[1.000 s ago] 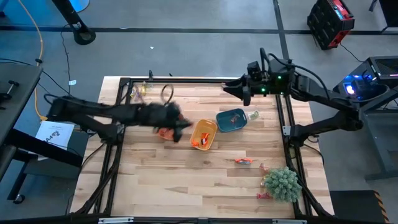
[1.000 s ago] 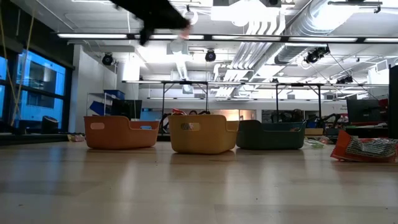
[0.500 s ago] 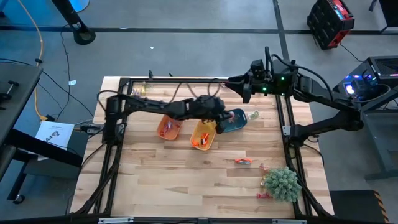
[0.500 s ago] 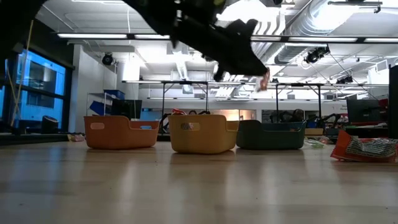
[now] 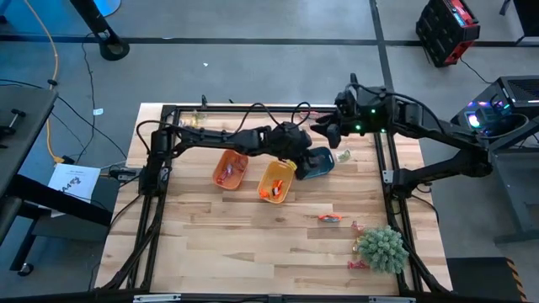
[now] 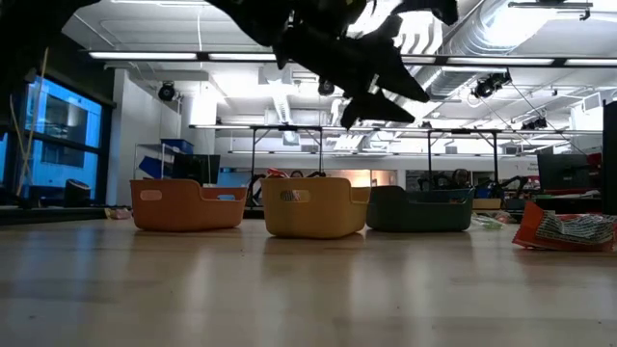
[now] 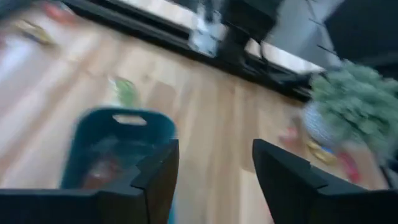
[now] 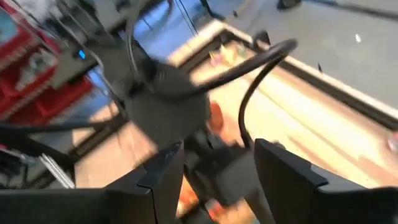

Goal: Sort candy
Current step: Put the orange chocolate into the yellow bin

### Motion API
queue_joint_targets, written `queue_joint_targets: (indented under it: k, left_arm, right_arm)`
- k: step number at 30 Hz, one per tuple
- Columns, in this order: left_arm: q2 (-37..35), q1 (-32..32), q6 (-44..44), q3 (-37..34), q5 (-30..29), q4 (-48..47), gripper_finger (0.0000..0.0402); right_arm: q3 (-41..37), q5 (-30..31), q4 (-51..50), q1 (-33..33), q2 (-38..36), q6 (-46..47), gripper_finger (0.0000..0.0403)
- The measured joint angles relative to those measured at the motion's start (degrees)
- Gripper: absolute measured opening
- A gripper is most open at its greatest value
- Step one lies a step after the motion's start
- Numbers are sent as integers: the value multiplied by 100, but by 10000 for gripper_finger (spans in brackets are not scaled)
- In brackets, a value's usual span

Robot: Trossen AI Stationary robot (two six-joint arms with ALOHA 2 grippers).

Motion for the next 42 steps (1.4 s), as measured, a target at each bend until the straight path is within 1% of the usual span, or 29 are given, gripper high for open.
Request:
queue_joint_targets:
  k: [2, 4, 5, 7, 9, 12, 14, 19, 21, 23, 26, 28, 30, 33, 36, 39, 41, 42]
  left_arm:
    - [-48, 62, -28, -2, 695, -504, 208]
    - [-98, 118, 17, -3, 1337, -1093, 210]
    - [-149, 147, 112, -33, 1574, -1484, 210]
    - [-245, 174, 345, -122, 1705, -2161, 209]
    - [-391, 180, 565, -300, 1655, -2613, 206]
    - [-780, 230, 594, -795, 1647, -2531, 202]
    - [-1162, 274, 397, -1191, 1652, -2169, 200]
    - [-2367, 401, -317, -2137, 1564, -713, 198]
    - [-2869, 414, -552, -2384, 1323, -242, 198]
    - [-3332, 410, -578, -2538, 964, 71, 198]
    - [-3902, 410, -460, -2646, 521, 56, 198]
    - [-4220, 410, -437, -2667, 304, -139, 198]
    - [-4484, 410, -362, -2667, 161, -286, 198]
    - [-4800, 410, -293, -2667, -21, -594, 198]
    - [-5020, 410, -290, -2667, -53, -837, 197]
    - [-5196, 408, -291, -2667, -54, -939, 197]
    - [-5322, 408, -295, -2667, -53, -949, 197]
    - [-5393, 408, -293, -2667, -53, -960, 197]
  right_arm:
    - [0, -83, -341, 0, 0, 156, 190]
    - [0, -365, -786, 32, 5, 402, 190]
    - [0, -553, -1053, 91, 27, 488, 190]
    - [0, -819, -1691, 313, 114, 582, 190]
    - [0, -896, -2385, 632, 281, 667, 190]
    - [0, -902, -3082, 1215, 633, 825, 190]
    - [0, -896, -3167, 1653, 942, 864, 190]
    - [0, -857, -3092, 2601, 1871, 600, 190]
    - [-1, -783, -3109, 2869, 2297, 374, 190]
    - [-3, -762, -3096, 3071, 2727, 121, 190]
    - [-4, -681, -3078, 3292, 3321, -180, 190]
    - [-7, -449, -3074, 3403, 3670, -307, 190]
    - [-7, -271, -3053, 3478, 3970, -365, 190]
    - [-7, -260, -2883, 3532, 4341, -447, 187]
    - [-7, -249, -2728, 3571, 4601, -460, 175]
    - [-7, -77, -2517, 3548, 4804, -337, 146]
    - [-7, -23, -2548, 3492, 4911, -300, 107]
    - [-7, -11, -2557, 3467, 4945, -305, 81]
